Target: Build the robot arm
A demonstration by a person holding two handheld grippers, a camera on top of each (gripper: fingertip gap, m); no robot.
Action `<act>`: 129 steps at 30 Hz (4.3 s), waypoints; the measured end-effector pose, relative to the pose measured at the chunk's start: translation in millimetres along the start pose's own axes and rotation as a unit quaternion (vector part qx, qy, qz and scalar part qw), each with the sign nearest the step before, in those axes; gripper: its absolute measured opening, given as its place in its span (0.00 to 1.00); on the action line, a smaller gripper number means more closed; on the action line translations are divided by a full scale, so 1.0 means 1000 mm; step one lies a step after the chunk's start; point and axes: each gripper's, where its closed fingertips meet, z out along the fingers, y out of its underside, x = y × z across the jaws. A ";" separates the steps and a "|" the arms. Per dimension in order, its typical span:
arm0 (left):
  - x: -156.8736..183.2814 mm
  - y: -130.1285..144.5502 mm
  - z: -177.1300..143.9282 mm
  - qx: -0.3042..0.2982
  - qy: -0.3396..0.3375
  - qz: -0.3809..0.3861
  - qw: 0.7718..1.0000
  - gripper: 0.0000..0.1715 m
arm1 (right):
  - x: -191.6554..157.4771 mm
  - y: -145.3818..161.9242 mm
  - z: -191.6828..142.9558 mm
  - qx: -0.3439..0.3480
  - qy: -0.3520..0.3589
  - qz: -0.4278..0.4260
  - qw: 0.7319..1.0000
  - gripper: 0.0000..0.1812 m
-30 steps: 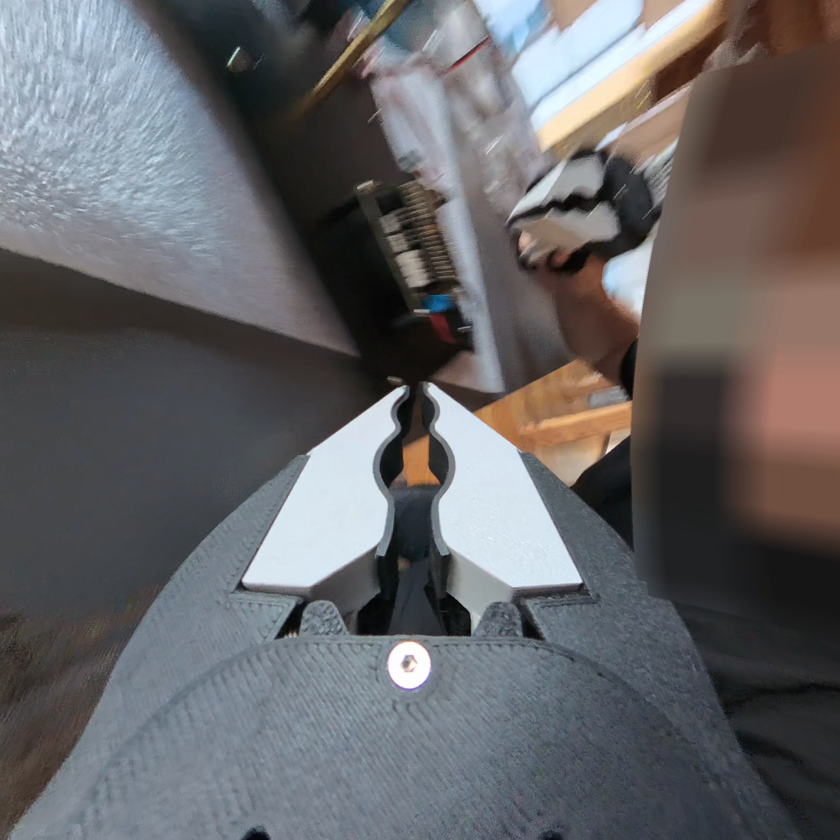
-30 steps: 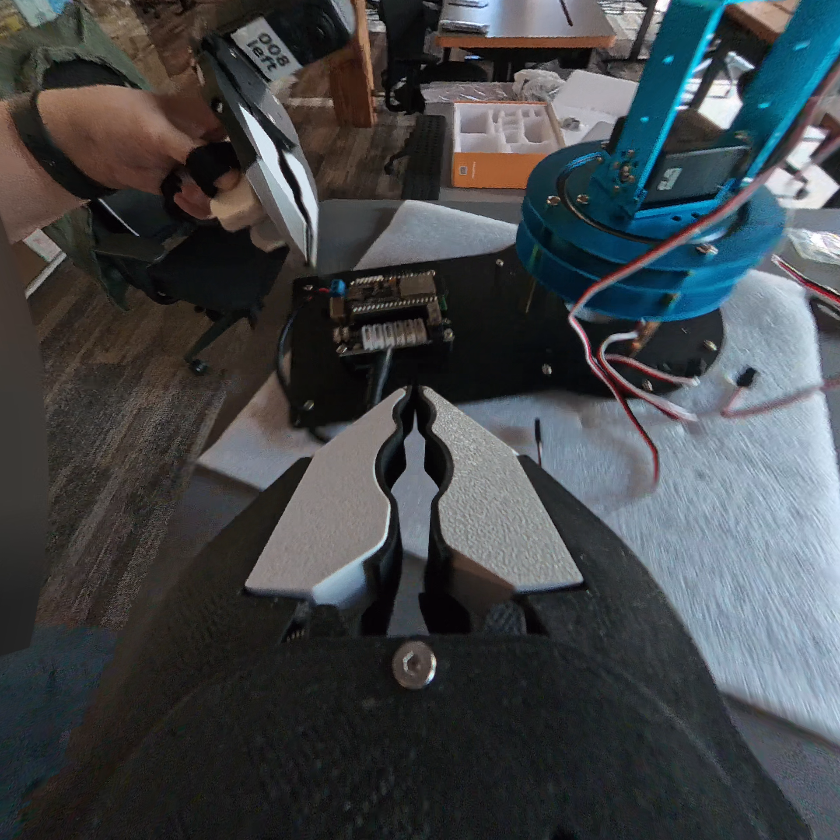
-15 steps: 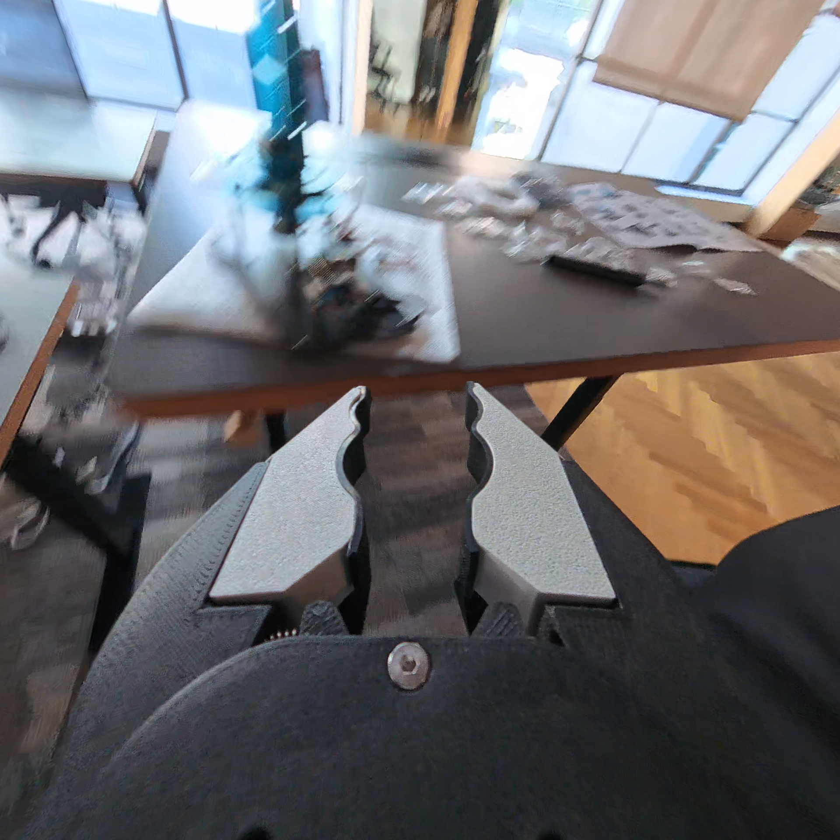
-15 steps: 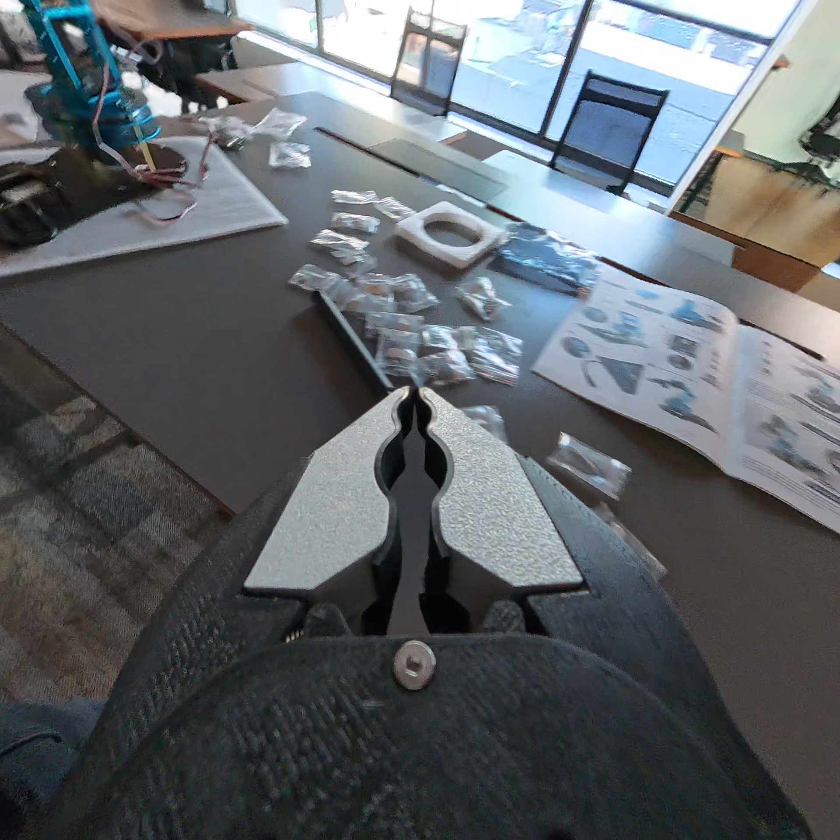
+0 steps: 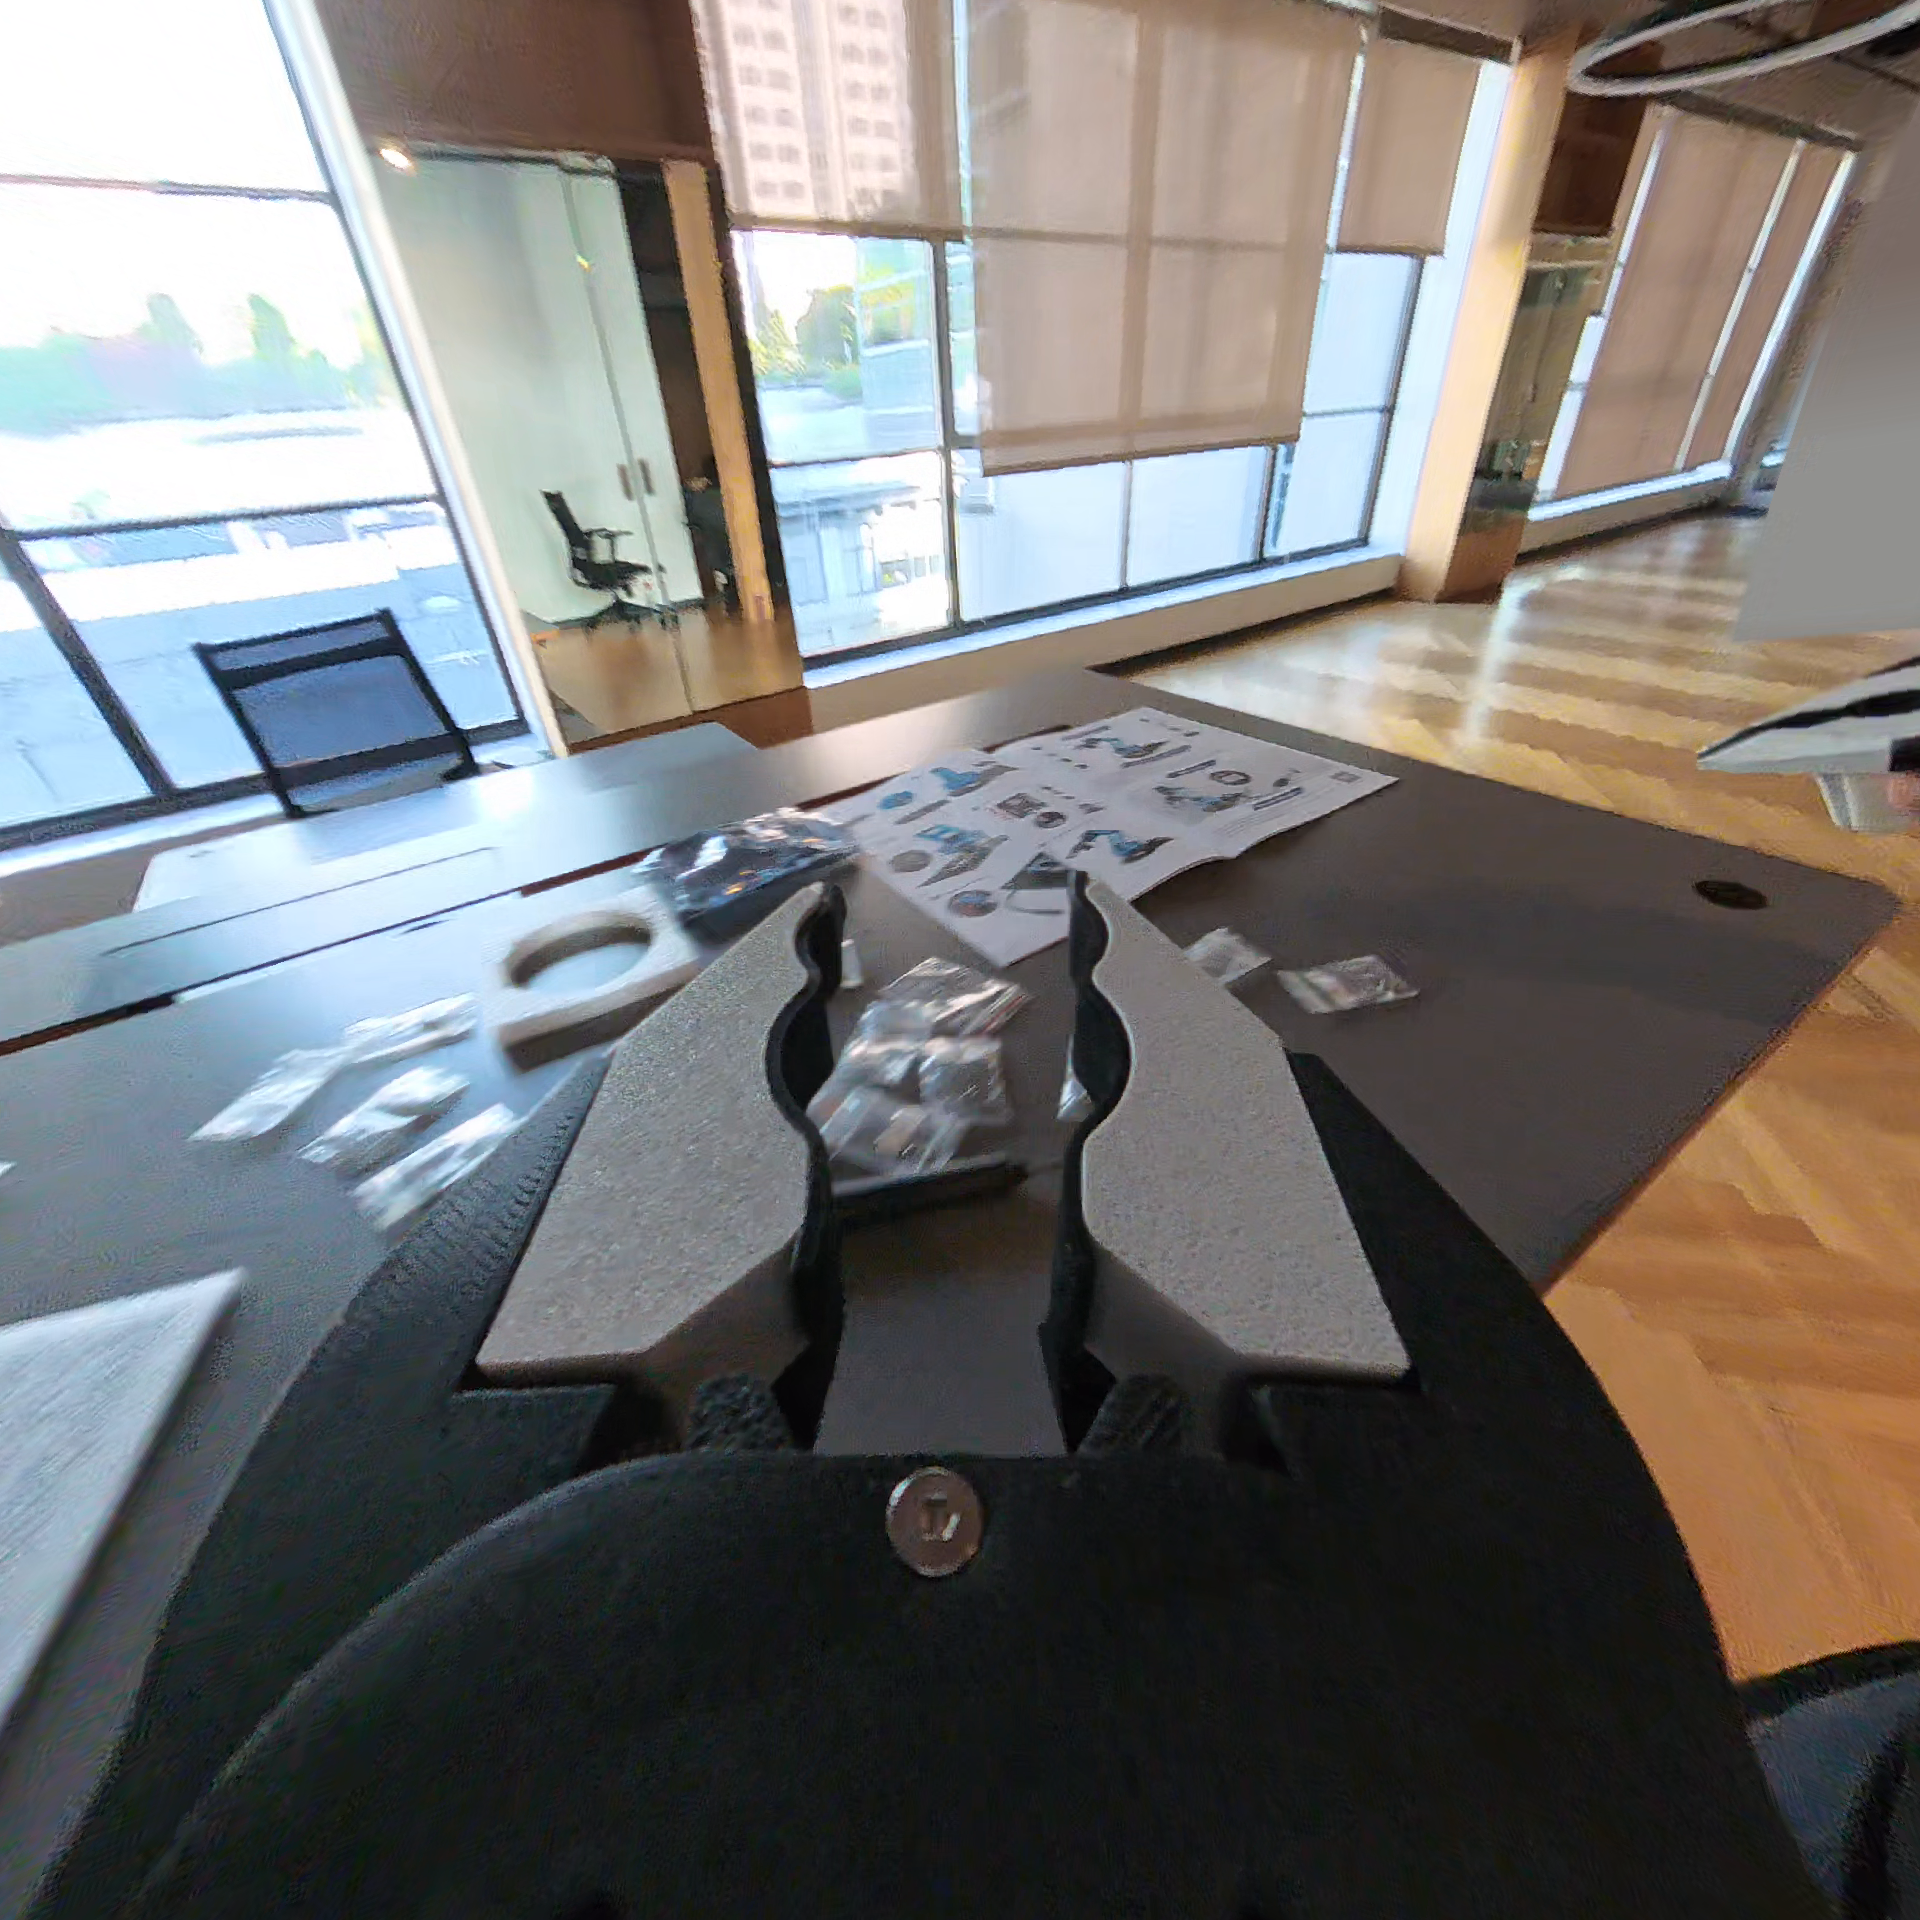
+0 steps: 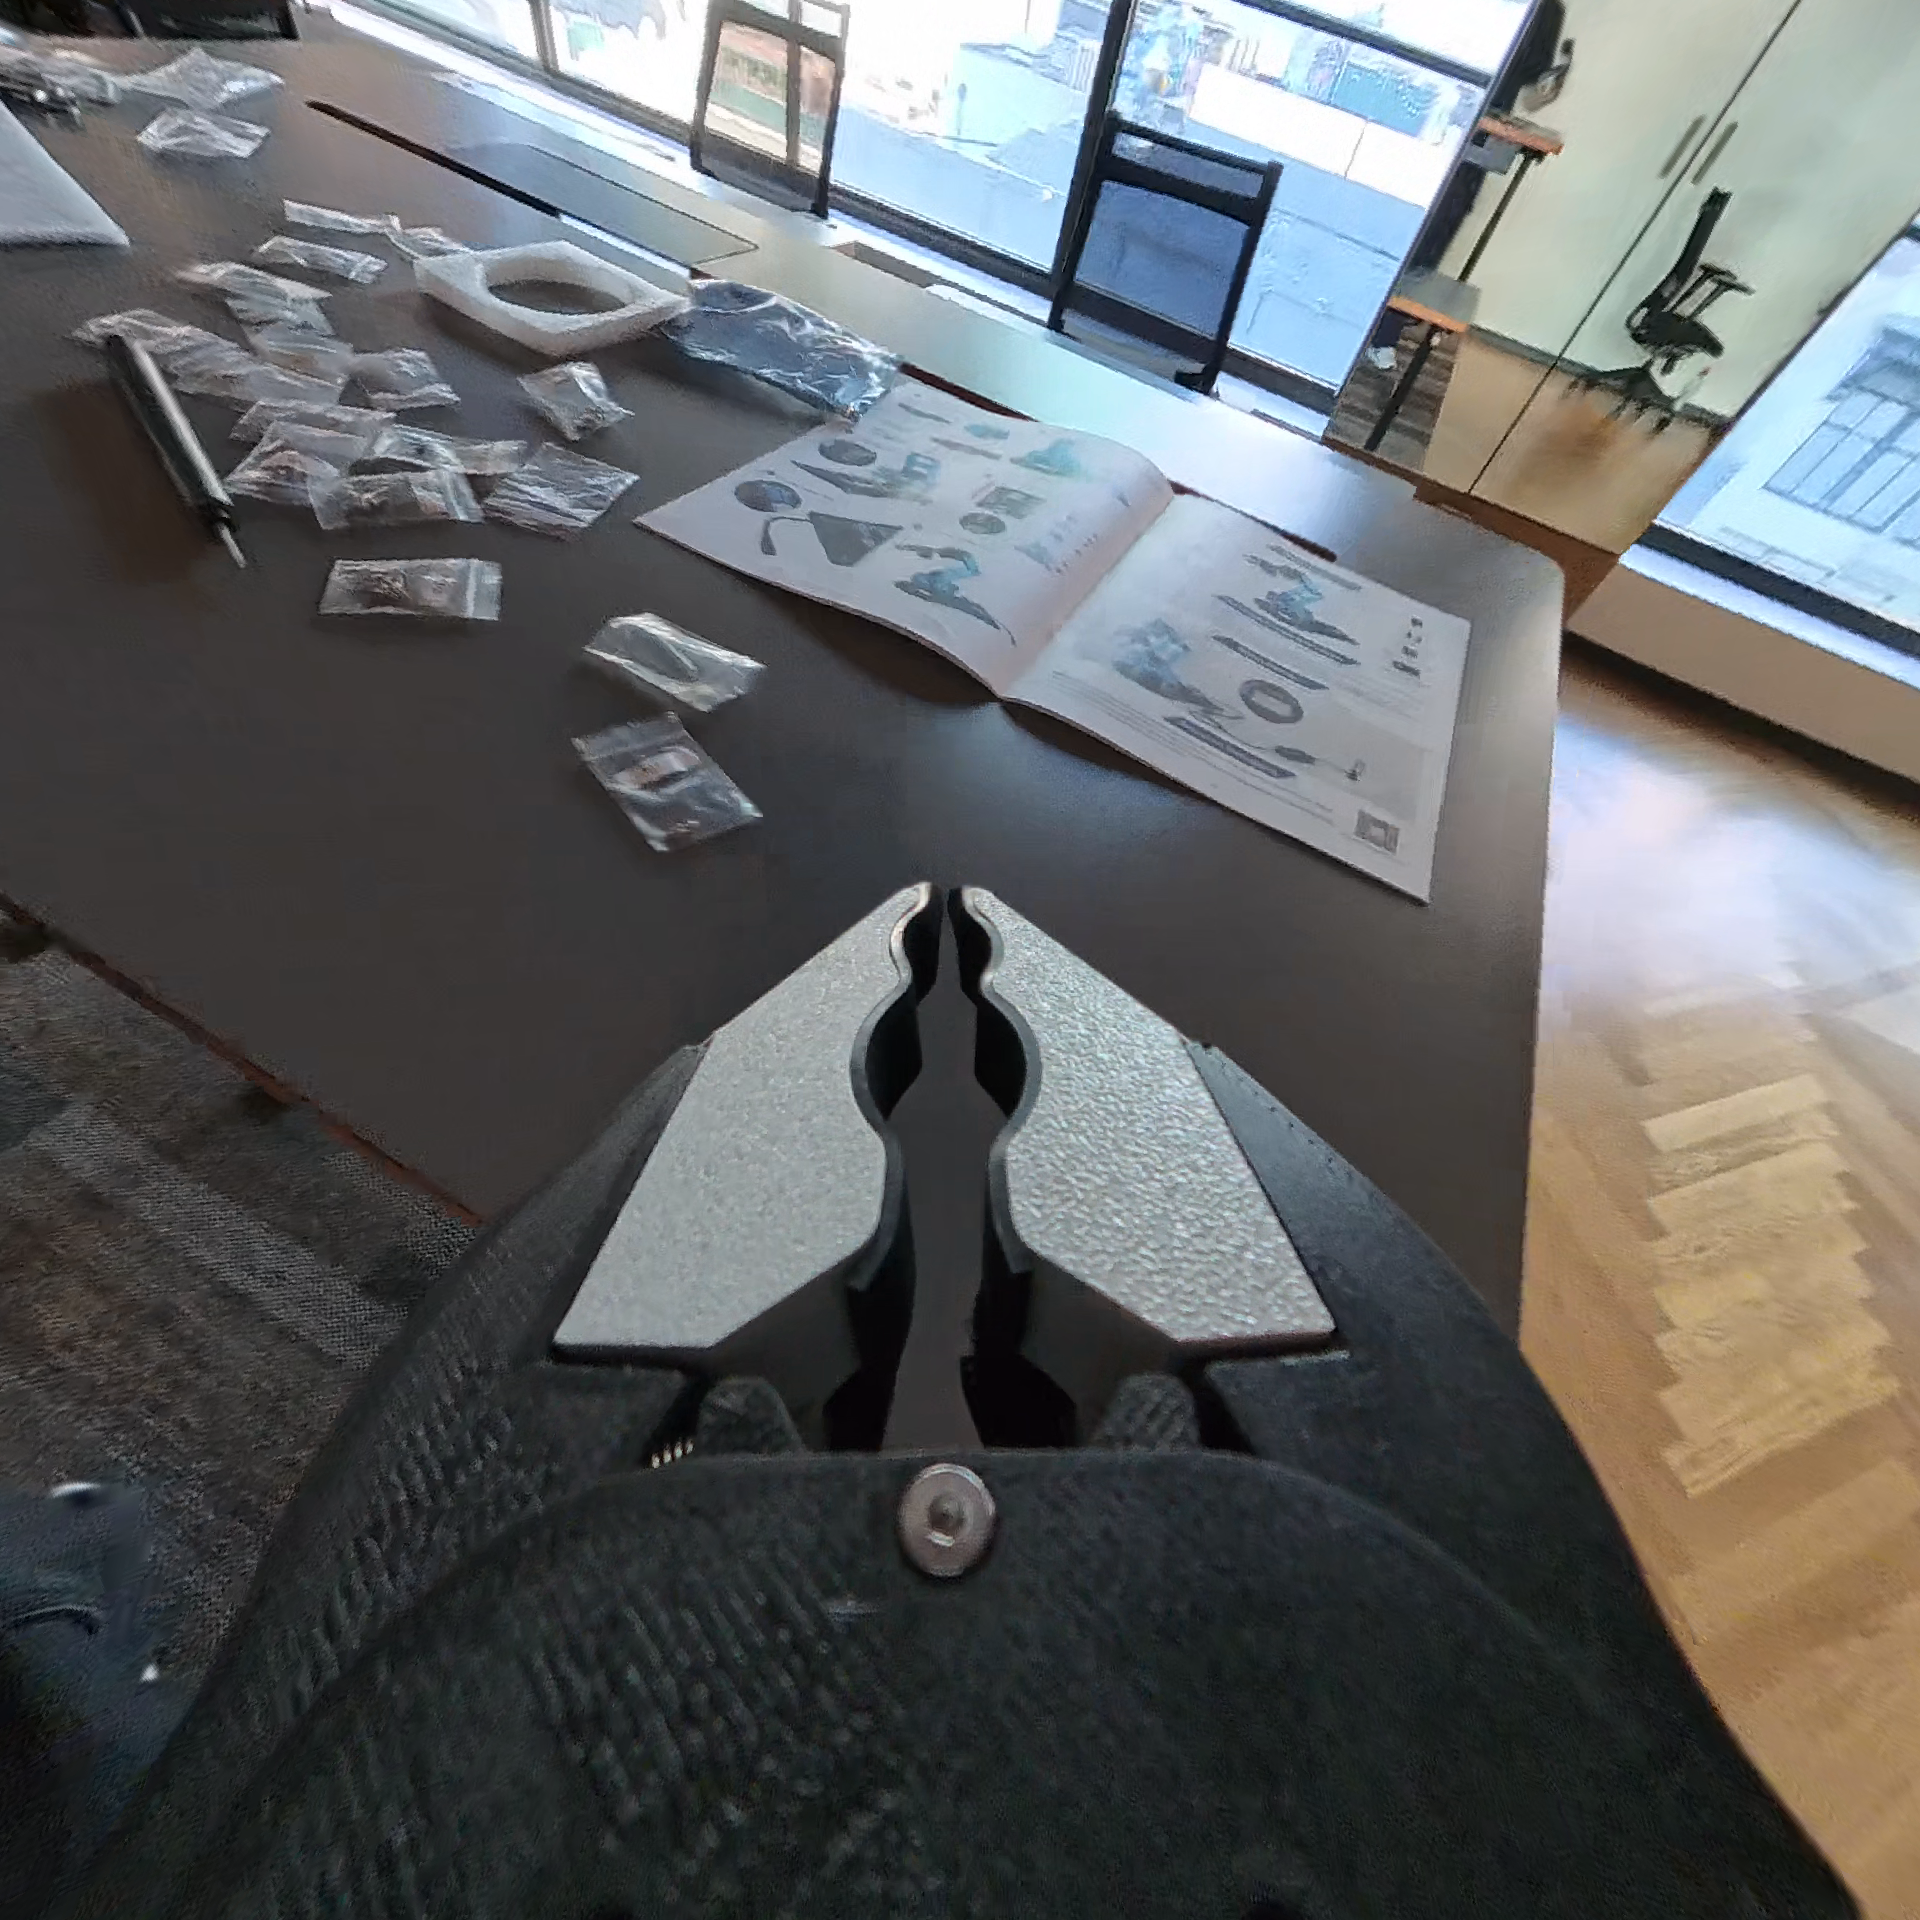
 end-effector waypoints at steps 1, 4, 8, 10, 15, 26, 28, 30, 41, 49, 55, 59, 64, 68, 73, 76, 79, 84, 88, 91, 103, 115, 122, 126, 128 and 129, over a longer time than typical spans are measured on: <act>0.013 -0.003 0.024 -0.008 0.008 0.001 1.000 0.26 | 0.013 0.001 0.001 0.003 -0.006 0.007 1.000 0.01; 0.042 -0.018 0.086 -0.014 0.029 0.000 0.999 0.25 | 0.045 -0.013 0.016 0.013 -0.040 0.009 0.999 0.01; 0.076 -0.040 0.154 -0.021 0.118 -0.078 0.990 0.25 | 0.071 -0.075 0.062 0.075 -0.094 -0.026 0.992 0.00; 0.071 -0.056 0.185 -0.028 0.125 -0.072 0.989 0.21 | 0.072 -0.121 0.088 0.118 -0.120 -0.048 0.985 0.01; 0.042 -0.115 0.265 -0.018 0.139 -0.035 0.989 0.09 | 0.065 -0.220 0.154 0.165 -0.187 -0.035 0.968 0.02; -0.043 -0.083 0.346 -0.043 0.032 -0.152 0.987 0.00 | 0.057 -0.218 0.242 0.074 -0.232 -0.104 0.964 0.02; -0.060 -0.069 0.344 -0.041 -0.006 -0.178 0.983 0.00 | 0.057 -0.197 0.254 0.034 -0.242 -0.133 0.961 0.01; -0.071 -0.066 0.348 -0.039 -0.026 -0.201 0.978 0.00 | 0.067 -0.188 0.268 -0.008 -0.217 -0.157 0.963 0.00; -0.047 0.044 0.352 -0.345 0.030 -0.191 0.918 0.00 | 0.034 -0.090 0.286 -0.208 -0.341 -0.178 0.899 0.00; -0.058 0.061 0.347 -0.381 -0.004 -0.185 0.906 0.00 | 0.034 -0.067 0.294 -0.239 -0.358 -0.152 0.890 0.00; -0.055 0.062 0.356 -0.380 0.002 -0.190 0.905 0.00 | 0.040 -0.059 0.301 -0.248 -0.348 -0.151 0.892 0.00; -0.053 0.075 0.354 -0.410 0.001 -0.202 0.890 0.00 | 0.043 -0.058 0.304 -0.244 -0.344 -0.144 0.895 0.00; -0.054 0.081 0.354 -0.421 -0.002 -0.203 0.884 0.00 | 0.044 -0.054 0.305 -0.249 -0.340 -0.146 0.895 0.00; -0.056 0.077 0.355 -0.411 -0.005 -0.199 0.890 0.00 | 0.049 -0.056 0.306 -0.244 -0.332 -0.145 0.900 0.00; -0.069 0.069 0.354 -0.388 -0.036 -0.201 0.899 0.00 | 0.060 -0.054 0.306 -0.248 -0.311 -0.140 0.907 0.00; -0.062 0.070 0.355 -0.397 -0.023 -0.197 0.896 0.00 | 0.070 -0.053 0.306 -0.251 -0.294 -0.138 0.912 0.00; -0.052 0.079 0.357 -0.422 -0.005 -0.193 0.886 0.00 | 0.076 -0.053 0.307 -0.252 -0.279 -0.132 0.917 0.00; -0.047 0.078 0.360 -0.422 0.004 -0.190 0.887 0.00 | 0.087 -0.056 0.315 -0.251 -0.241 -0.124 0.929 0.00; -0.050 0.073 0.360 -0.410 -0.001 -0.196 0.891 0.00 | 0.100 -0.054 0.316 -0.260 -0.215 -0.104 0.936 0.00; -0.049 0.072 0.361 -0.407 0.002 -0.196 0.892 0.00 | 0.107 -0.056 0.318 -0.255 -0.200 -0.092 0.942 0.00; -0.047 0.071 0.363 -0.405 0.007 -0.196 0.893 0.00 | 0.107 -0.069 0.319 -0.224 -0.201 -0.070 0.951 0.02; -0.045 0.070 0.364 -0.403 0.009 -0.193 0.894 0.00 | 0.109 -0.071 0.320 -0.218 -0.194 -0.076 0.954 0.04; -0.046 0.068 0.363 -0.399 0.009 -0.194 0.896 0.00 | 0.112 -0.074 0.321 -0.212 -0.185 -0.077 0.957 0.04; -0.047 0.067 0.362 -0.395 0.008 -0.196 0.898 0.00 | 0.112 -0.079 0.321 -0.202 -0.182 -0.076 0.959 0.04; -0.048 0.066 0.362 -0.394 0.007 -0.196 0.898 0.00 | 0.112 -0.080 0.321 -0.200 -0.180 -0.079 0.960 0.05; -0.048 0.065 0.362 -0.393 0.007 -0.196 0.899 0.00 | 0.112 -0.081 0.320 -0.199 -0.179 -0.081 0.960 0.05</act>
